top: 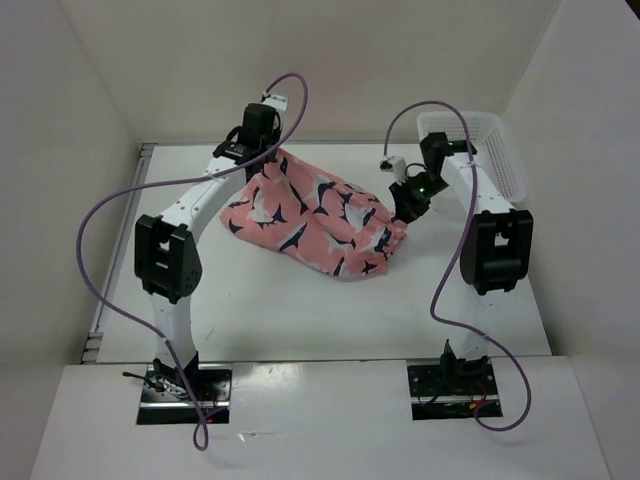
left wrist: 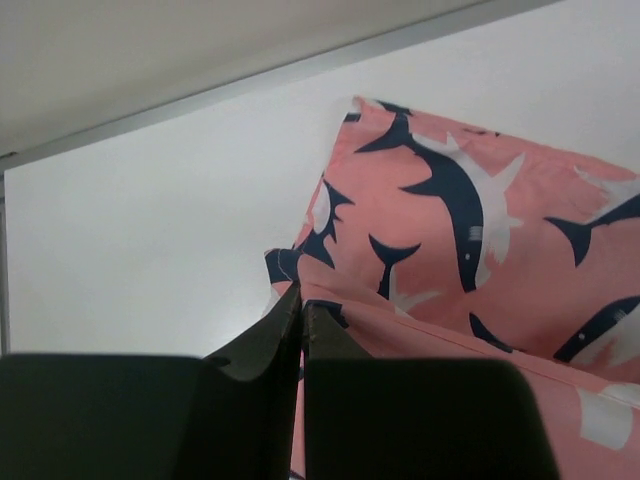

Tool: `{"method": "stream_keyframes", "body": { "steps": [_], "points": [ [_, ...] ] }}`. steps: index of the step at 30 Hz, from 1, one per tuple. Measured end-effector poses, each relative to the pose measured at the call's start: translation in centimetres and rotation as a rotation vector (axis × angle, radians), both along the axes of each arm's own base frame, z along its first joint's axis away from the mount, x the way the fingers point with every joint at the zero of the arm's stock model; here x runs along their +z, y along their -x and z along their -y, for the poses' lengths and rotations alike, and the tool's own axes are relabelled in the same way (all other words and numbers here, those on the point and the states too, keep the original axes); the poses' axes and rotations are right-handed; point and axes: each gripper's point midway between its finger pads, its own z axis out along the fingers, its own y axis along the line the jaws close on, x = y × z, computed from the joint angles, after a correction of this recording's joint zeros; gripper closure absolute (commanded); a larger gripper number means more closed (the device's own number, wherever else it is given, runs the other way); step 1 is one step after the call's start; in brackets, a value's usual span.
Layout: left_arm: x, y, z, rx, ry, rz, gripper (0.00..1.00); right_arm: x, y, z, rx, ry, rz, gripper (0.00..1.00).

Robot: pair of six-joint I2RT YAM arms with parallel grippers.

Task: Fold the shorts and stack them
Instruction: Fold the shorts

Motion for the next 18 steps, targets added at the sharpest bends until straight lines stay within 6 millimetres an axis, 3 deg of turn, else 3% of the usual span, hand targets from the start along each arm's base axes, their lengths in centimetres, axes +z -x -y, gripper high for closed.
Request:
{"method": "stream_keyframes", "body": {
  "steps": [3, 5, 6, 7, 8, 9, 11, 12, 15, 18],
  "points": [
    [0.6, -2.8, 1.0, 0.0, 0.011, 0.026, 0.95, 1.3, -2.1, 1.1, -0.089, -0.031, 0.042, 0.99],
    [2.2, -4.8, 1.9, -0.007, 0.031, 0.073, 0.9, 2.0, -3.2, 1.5, -0.133, -0.043, 0.066, 0.88],
    [2.8, -5.6, 2.2, -0.008, 0.038, 0.093, 0.83, 2.1, -3.6, 1.5, -0.155, -0.046, 0.073, 0.58],
    [3.3, -6.0, 2.3, -0.006, 0.041, 0.106, 0.72, 2.1, -3.8, 1.6, -0.18, -0.042, 0.07, 0.36],
    [3.8, -6.5, 2.3, -0.001, 0.043, 0.121, 0.53, 2.0, -4.0, 1.7, -0.203, -0.032, 0.066, 0.23],
    [3.9, -7.0, 2.3, 0.003, 0.039, 0.127, 0.44, 2.0, -4.1, 1.9, -0.23, -0.021, 0.062, 0.17],
    [4.0, -7.9, 2.0, 0.023, 0.037, 0.138, 0.22, 2.1, -4.7, 2.2, -0.274, -0.003, 0.066, 0.1],
    [3.8, -8.4, 1.9, 0.032, 0.032, 0.134, 0.18, 2.3, -5.2, 2.3, -0.3, 0.003, 0.074, 0.09],
    [2.6, -9.6, 1.3, 0.058, 0.016, 0.105, 0.11, 4.8, -7.8, 2.3, -0.388, -0.018, 0.154, 0.0],
    [1.4, -10.2, 0.4, 0.075, 0.0, 0.065, 0.09, 9.4, -11.4, 2.0, -0.481, -0.083, 0.309, 0.0]
  ]
}}
